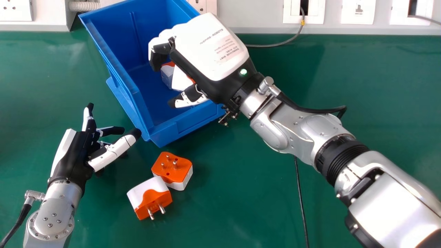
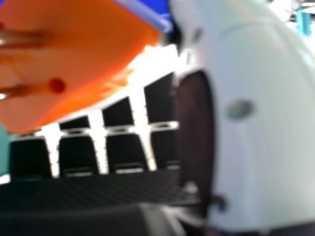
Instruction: Pick all objects and put in blue box
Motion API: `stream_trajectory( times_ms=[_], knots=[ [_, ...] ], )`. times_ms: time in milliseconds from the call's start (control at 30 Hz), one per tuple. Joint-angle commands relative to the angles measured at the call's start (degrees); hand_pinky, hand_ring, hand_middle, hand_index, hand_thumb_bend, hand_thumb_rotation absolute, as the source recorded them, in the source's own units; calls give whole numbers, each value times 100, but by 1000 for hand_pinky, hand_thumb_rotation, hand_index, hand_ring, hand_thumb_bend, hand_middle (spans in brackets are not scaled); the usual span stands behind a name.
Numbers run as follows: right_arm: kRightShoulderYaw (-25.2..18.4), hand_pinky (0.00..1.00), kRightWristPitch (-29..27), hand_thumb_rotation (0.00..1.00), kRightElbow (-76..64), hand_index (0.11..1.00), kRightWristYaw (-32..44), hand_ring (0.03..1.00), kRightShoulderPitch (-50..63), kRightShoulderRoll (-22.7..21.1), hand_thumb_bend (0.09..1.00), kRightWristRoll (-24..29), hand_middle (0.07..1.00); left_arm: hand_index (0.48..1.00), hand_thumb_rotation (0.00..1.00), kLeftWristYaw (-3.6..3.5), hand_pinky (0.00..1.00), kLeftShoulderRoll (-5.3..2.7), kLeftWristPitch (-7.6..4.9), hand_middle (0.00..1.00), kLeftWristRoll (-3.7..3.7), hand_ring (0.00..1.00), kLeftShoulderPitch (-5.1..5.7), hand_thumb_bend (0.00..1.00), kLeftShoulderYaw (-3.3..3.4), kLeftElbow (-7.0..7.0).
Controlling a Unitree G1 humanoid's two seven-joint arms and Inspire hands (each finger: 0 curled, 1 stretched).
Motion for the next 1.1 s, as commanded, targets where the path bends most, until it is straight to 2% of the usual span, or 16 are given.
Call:
stream_trajectory(
  times_ms=[0,167,467,633,833,1067],
  knots=[
    [31,364,73,0,-17,481,-205,493,-354,68,496,55,542,849,541,-300,551,-327,414,780,227,649,420,766,-308,460],
    [129,365,207,0,146,476,-316,497,-431,135,495,60,541,851,541,-287,552,-321,403,780,254,649,384,766,-323,515],
    [177,362,208,0,265,477,-155,498,-507,251,496,144,537,851,543,-302,554,-302,432,780,250,649,389,768,-323,471],
    [183,360,331,0,446,485,8,499,-618,349,496,155,536,852,543,-311,554,-315,403,780,235,649,362,768,-311,547],
    [191,362,424,0,540,484,144,504,-627,401,495,164,538,851,543,-307,555,-322,405,779,239,649,379,769,-320,507],
    [240,363,474,0,497,485,189,508,-610,398,495,128,537,851,543,-297,557,-328,386,779,259,649,383,770,-336,524]
  ],
)
